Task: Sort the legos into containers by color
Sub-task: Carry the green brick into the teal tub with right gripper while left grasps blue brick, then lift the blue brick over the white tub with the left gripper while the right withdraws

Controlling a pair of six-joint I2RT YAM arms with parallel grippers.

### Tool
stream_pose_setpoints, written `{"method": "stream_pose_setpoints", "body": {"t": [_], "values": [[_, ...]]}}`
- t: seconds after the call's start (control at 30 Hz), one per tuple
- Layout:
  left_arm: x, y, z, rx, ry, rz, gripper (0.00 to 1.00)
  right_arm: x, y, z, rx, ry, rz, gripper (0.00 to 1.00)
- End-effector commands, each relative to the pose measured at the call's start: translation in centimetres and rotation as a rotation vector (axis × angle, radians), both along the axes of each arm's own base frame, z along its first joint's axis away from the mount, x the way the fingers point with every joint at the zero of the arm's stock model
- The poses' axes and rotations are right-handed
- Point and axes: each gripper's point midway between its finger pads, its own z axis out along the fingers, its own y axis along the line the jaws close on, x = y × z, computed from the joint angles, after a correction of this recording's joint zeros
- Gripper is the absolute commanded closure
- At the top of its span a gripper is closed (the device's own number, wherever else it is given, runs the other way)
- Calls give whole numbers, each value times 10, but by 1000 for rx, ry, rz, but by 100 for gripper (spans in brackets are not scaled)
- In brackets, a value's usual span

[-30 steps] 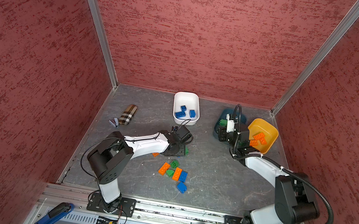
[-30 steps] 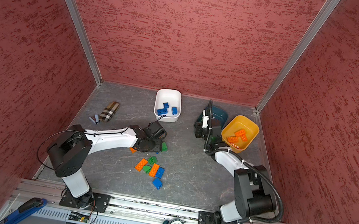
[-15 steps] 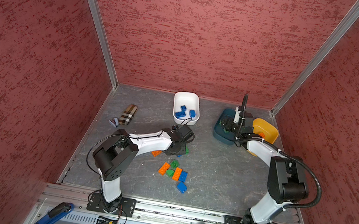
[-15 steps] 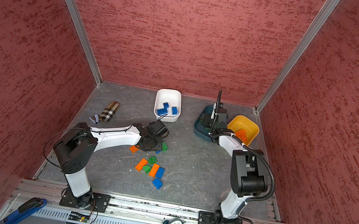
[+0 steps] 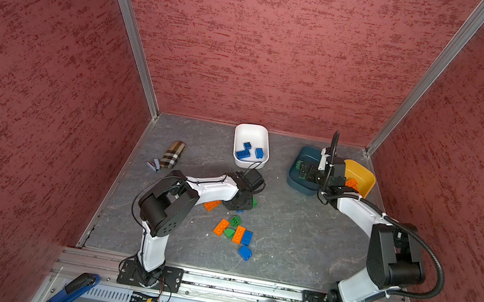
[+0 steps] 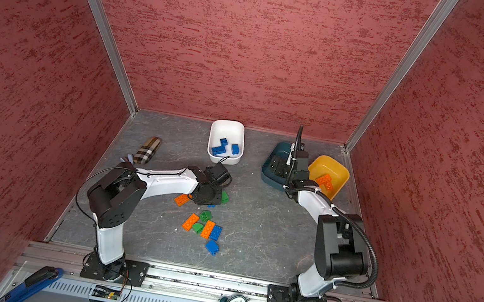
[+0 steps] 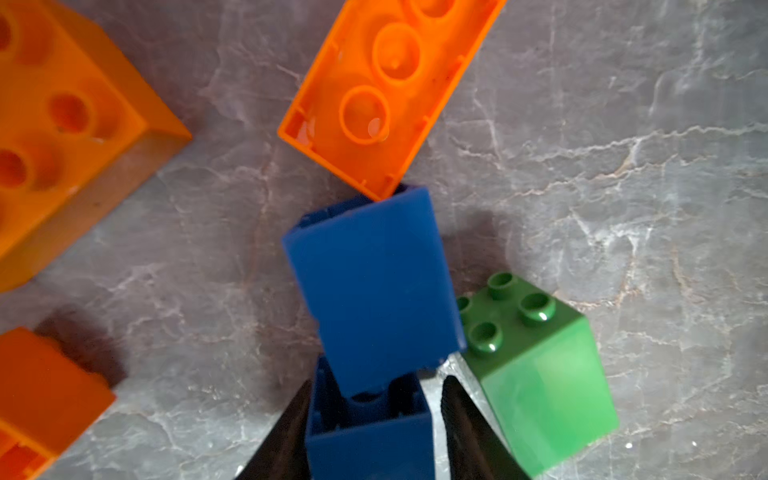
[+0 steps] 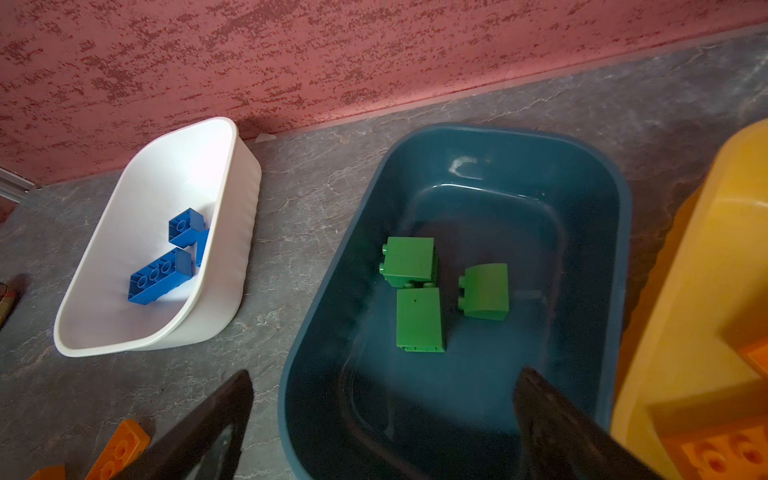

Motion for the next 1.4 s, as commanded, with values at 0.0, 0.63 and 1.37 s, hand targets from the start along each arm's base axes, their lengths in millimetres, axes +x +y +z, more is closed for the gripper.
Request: {"method": "stream_pose_setpoints", "body": {"t": [0.0,0.63,1.37], "values": [[-8,4,-13,32,49,-12,51,-5,2,10,36,-19,-2,1],[9,0,40,-13,-123,-29,80,-25,14,22,132,-64,51,1],[164,-9,133,-183,-390,-4,82,-49,61,38,85,-113,242,1]]}}
